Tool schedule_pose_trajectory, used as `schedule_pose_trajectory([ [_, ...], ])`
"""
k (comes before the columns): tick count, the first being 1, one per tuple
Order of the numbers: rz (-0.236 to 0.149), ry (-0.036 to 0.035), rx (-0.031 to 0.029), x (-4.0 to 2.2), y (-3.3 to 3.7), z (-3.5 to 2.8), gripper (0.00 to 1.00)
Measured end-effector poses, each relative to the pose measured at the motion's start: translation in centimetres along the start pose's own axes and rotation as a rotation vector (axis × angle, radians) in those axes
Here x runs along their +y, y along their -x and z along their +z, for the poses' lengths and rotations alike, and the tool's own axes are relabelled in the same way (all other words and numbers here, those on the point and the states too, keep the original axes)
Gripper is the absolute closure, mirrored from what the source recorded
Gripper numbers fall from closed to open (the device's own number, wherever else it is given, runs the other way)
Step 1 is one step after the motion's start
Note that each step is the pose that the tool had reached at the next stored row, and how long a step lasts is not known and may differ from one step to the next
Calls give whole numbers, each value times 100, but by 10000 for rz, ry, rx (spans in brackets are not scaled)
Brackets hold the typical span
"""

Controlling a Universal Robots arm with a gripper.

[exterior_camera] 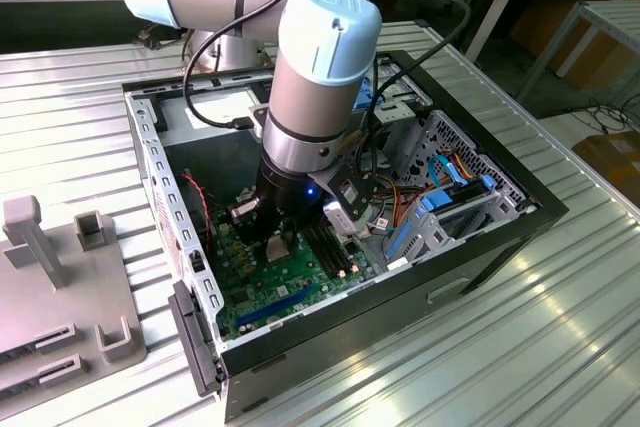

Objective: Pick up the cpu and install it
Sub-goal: 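Place the cpu into insertion slot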

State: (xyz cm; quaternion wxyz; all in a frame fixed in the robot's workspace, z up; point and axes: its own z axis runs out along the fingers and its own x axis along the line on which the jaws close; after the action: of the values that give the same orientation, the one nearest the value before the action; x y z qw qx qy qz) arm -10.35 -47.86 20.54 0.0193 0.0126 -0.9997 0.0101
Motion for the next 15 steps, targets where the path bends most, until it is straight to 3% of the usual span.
schedule_pose_trajectory([
  [7,0,6,2,0,3,14,53],
  [15,-2,10,57,-1,0,-73,53],
])
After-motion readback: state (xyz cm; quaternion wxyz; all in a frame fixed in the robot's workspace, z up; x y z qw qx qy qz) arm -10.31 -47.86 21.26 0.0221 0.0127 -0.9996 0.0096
